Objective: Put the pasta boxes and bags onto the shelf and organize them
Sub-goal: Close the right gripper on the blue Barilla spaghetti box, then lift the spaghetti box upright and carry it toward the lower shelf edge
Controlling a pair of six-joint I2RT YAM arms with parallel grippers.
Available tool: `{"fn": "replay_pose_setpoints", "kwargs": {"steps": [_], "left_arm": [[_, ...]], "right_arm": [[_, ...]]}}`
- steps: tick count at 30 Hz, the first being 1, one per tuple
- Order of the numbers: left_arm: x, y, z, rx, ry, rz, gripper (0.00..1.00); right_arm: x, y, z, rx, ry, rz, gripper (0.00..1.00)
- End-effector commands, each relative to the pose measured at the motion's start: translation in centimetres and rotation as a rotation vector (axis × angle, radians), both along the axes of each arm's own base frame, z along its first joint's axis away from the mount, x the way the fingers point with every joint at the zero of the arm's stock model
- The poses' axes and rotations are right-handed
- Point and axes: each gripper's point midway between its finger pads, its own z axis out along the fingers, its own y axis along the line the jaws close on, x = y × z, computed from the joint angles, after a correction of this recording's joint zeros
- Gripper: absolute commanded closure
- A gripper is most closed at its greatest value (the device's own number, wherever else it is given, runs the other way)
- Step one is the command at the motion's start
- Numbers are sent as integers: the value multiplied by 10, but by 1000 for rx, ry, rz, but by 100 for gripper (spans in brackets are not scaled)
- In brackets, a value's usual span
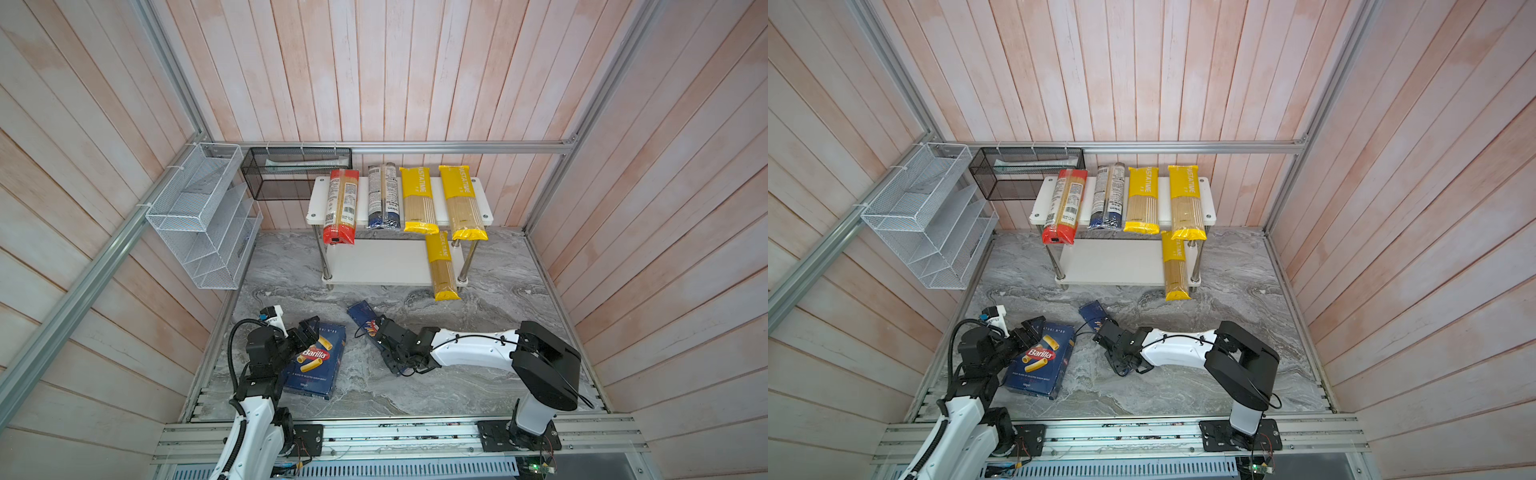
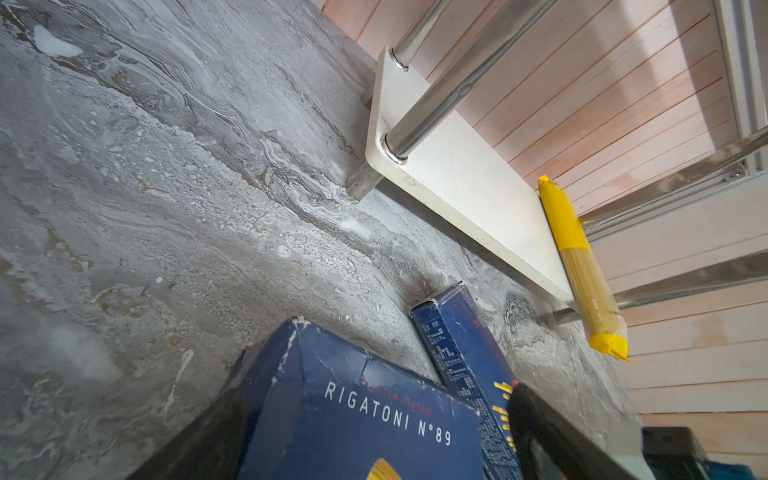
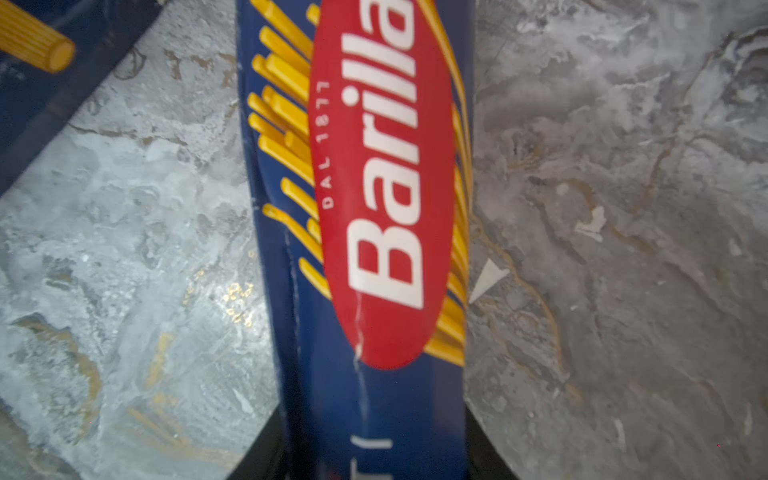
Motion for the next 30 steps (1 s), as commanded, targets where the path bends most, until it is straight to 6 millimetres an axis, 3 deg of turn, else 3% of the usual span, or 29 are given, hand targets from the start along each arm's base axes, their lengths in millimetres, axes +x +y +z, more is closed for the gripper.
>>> {"fn": "replay_pose_setpoints", "kwargs": {"steps": [1,14,23,30], "left_arm": [[-2,-12,-4,-15,5,-71,0],[-1,-18,3,-20,-54,-114,0],[-4,-23,6,-26,-74,-142,0],[-3,-15,1,-18,-50,-93,0]], "right_arm": [[11,7,30,96,-72,-56,69],[7,-16,67,217,-119,-154,77],[11,-33,114,321,-180,-247,78],[28,-52,152,387,-258,-342,80]]}}
